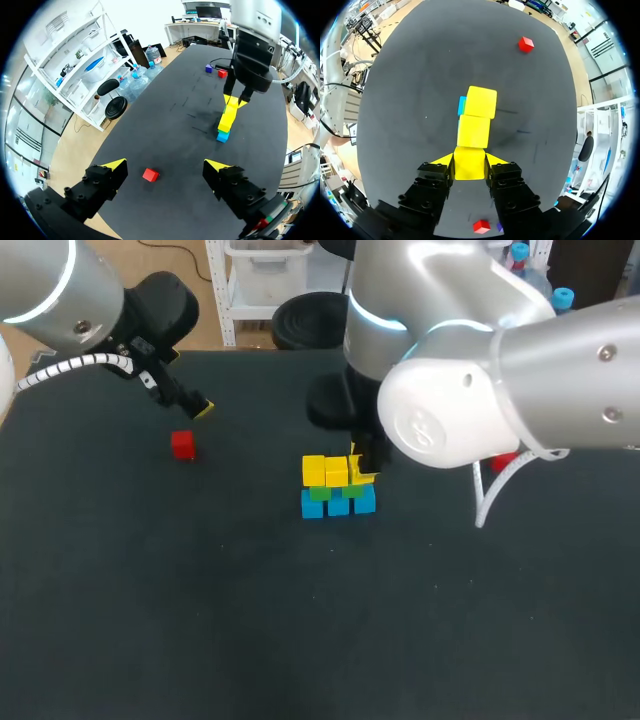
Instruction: Place the blue cubes, place green cubes on the blue cubes, place the yellow cubes on the green cubes, then place the red cubes on the yellow cubes, and place purple cube on the red cubes.
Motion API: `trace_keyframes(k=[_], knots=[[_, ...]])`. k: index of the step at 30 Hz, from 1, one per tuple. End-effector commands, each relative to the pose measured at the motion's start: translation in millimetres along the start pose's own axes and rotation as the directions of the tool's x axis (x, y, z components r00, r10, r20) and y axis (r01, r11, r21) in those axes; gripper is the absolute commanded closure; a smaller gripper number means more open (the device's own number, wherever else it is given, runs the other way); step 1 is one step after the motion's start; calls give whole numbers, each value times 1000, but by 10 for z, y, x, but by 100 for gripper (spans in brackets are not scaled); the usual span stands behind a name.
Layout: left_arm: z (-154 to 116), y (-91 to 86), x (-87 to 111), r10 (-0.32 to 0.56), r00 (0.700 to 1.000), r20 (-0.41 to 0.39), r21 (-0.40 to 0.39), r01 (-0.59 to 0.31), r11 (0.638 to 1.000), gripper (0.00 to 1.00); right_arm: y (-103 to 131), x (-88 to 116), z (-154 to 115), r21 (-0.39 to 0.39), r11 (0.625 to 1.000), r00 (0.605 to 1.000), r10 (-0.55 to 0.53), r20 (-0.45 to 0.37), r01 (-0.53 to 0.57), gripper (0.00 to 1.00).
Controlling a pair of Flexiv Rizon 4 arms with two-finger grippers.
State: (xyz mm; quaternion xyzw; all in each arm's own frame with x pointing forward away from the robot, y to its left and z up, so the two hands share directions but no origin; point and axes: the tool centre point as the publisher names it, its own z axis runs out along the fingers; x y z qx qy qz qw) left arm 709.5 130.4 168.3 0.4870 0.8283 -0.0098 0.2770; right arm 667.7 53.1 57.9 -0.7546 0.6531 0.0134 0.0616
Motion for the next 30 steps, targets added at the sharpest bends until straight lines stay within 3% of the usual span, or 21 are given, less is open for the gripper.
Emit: trace_keyframes(k=[1, 29, 30], knots=[[11, 17, -2, 2, 1000, 1, 4, -2, 1000, 0, -14, -3, 2, -4, 1000, 1000, 1, 1, -1, 100], [11, 17, -2, 2, 1000, 1, 4, -2, 1000, 0, -32, -32, 29, -10, 1000, 1000, -8, 8, 8, 100], [11, 17, -2, 2, 1000, 1, 4, -2, 1000, 0, -32, -33, 28, -10, 1000, 1000, -9, 9, 9, 92]])
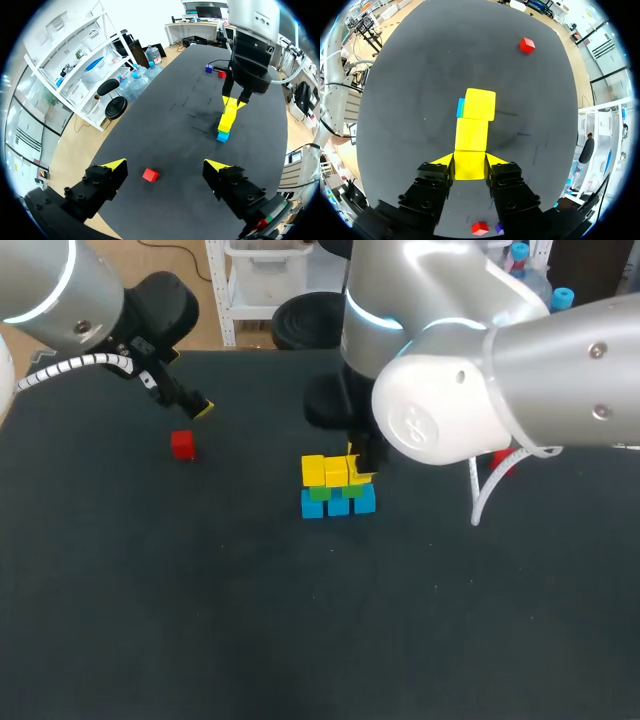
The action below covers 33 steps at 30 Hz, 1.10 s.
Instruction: Place the blue cubes, place green cubes on the blue cubes, place the yellow cubes on the green cubes, then place the red cubes on the yellow cubes, and place purple cube on the red cubes.
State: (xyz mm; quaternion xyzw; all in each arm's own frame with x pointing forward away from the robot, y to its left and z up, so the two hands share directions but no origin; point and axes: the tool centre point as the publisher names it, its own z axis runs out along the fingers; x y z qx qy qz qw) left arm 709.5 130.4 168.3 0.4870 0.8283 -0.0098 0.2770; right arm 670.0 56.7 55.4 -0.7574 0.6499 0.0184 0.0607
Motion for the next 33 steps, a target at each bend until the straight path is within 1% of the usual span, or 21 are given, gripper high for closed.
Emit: trace_keyframes(k=[1, 2, 3, 4, 16, 21, 24, 27, 33], knots=[[11, 17, -2, 2, 1000, 1, 4, -2, 1000, 0, -6, -4, -2, -2, 1000, 1000, -2, 2, 2, 71], [11, 17, -2, 2, 1000, 1, 4, -2, 1000, 0, -6, -5, -3, -3, 1000, 1000, -3, 2, 3, 46], [11, 17, -2, 2, 1000, 1, 4, -2, 1000, 0, -5, -5, -3, -4, 1000, 1000, -2, 2, 2, 5], [11, 17, -2, 2, 1000, 1, 4, -2, 1000, 0, -4, -5, -3, -5, 1000, 1000, -2, 1, 2, 0], [11, 17, -2, 2, 1000, 1, 4, -2, 1000, 0, 9, 15, -18, -8, 1000, 1000, 1, 3, -1, 0], [11, 17, -2, 2, 1000, 1, 4, -2, 1000, 0, 15, 56, -129, 32, 999, 1000, 14, -9, -13, 0], [11, 17, -2, 2, 1000, 1, 4, -2, 1000, 0, 4, 152, -235, 60, 998, 999, 38, -19, -37, 0], [11, 17, -2, 2, 1000, 1, 4, -2, 1000, 0, -21, 300, -324, 73, 996, 997, 62, -49, -58, 0], [11, 17, -2, 2, 1000, 1, 4, -2, 1000, 0, -51, 703, -392, 76, 987, 985, 149, -85, -143, 0]])
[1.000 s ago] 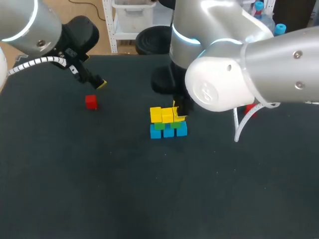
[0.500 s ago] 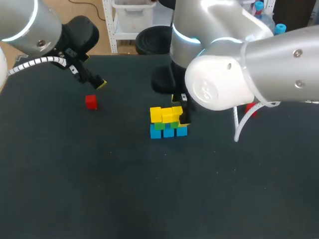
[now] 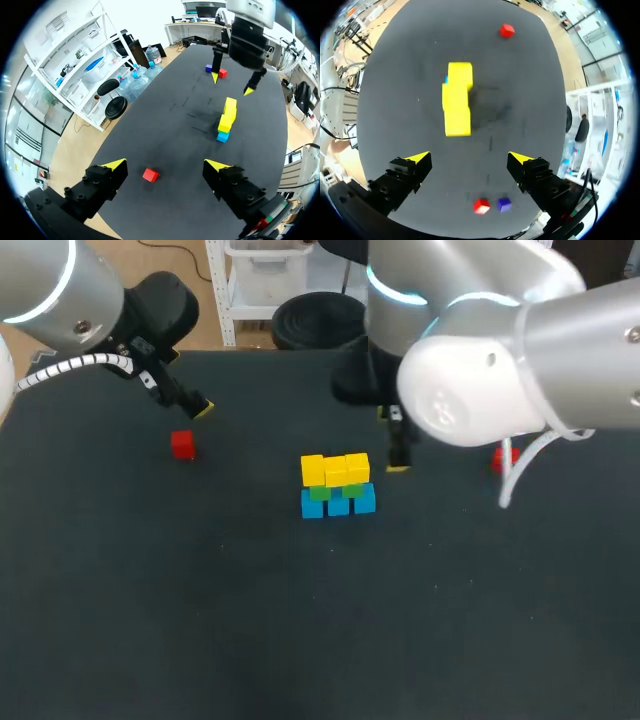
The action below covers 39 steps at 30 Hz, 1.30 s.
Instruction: Place the blue cubes, place green cubes on the blue cubes, place the yellow cubes on the green cubes, then place the red cubes on the yellow cubes, and place purple cube on the red cubes.
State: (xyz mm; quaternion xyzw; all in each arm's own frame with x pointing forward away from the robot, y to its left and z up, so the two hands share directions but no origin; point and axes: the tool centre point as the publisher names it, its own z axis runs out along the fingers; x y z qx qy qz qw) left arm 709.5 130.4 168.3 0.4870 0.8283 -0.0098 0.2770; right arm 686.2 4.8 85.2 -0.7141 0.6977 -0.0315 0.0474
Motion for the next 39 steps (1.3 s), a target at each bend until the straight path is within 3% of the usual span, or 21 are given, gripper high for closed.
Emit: trace_keyframes(k=[1, 7, 22, 39], knots=[[11, 16, -2, 2, 1000, 1, 4, -2, 1000, 0, 15, 268, -26, 16, 999, 999, 41, 3, -41, 0], [11, 16, -2, 2, 1000, 1, 4, -2, 1000, 0, -72, 594, 35, 21, 989, 988, 149, -45, -148, 0], [11, 16, -2, 2, 1000, 1, 4, -2, 1000, 0, -116, 1173, 376, -15, 952, 948, 304, -95, -306, 0], [11, 16, -2, 2, 1000, 1, 4, -2, 1000, 0, -71, 1745, 654, -12, 899, 897, 436, -80, -438, 0]])
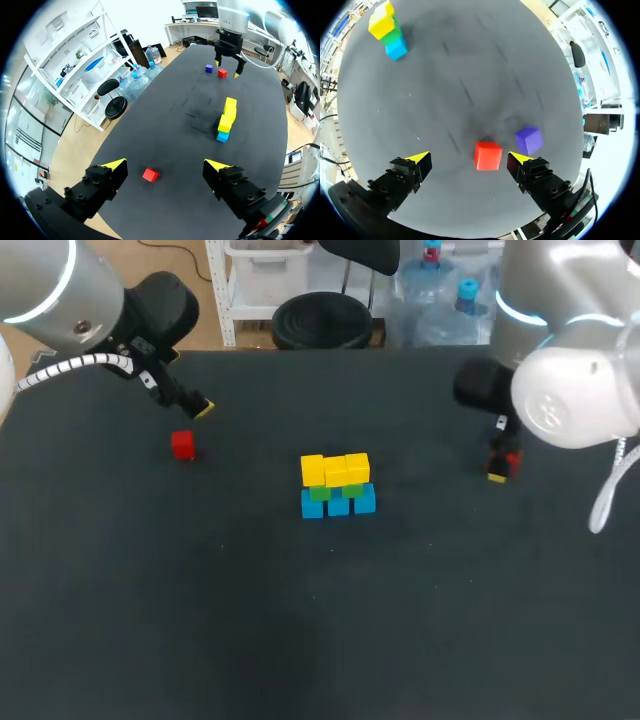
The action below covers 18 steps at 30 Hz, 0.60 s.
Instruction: Place the blue cubes, place green cubes on the blue cubes, place the yellow cubes on the green cubes, then place the red cubes on the yellow cubes, and place purple cube on the red cubes.
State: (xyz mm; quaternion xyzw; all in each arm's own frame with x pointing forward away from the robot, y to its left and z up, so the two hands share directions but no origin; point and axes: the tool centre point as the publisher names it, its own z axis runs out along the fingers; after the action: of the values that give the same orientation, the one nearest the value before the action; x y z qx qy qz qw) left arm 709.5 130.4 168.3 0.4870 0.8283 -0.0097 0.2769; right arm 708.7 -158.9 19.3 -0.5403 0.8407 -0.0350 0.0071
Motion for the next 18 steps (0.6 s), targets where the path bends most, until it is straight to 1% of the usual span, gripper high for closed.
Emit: trace_keyframes(k=[1, 4, 10, 18], knots=[[11, 17, -1, 2, 1000, 1, 4, -2, 1000, 0, -10, 111, 28, 14, 1000, 1000, 7, 12, -8, 0], [11, 17, -1, 2, 1000, 1, 4, -2, 1000, 0, -20, 113, 44, 15, 1000, 1000, 10, 13, -10, 0], [11, 17, -1, 2, 1000, 1, 4, -2, 1000, 0, -37, 46, 145, 8, 1000, 1000, -3, 17, 3, 0], [11, 17, -1, 2, 1000, 1, 4, -2, 1000, 0, -108, 41, 265, 6, 1000, 1000, -5, 26, 5, 0]])
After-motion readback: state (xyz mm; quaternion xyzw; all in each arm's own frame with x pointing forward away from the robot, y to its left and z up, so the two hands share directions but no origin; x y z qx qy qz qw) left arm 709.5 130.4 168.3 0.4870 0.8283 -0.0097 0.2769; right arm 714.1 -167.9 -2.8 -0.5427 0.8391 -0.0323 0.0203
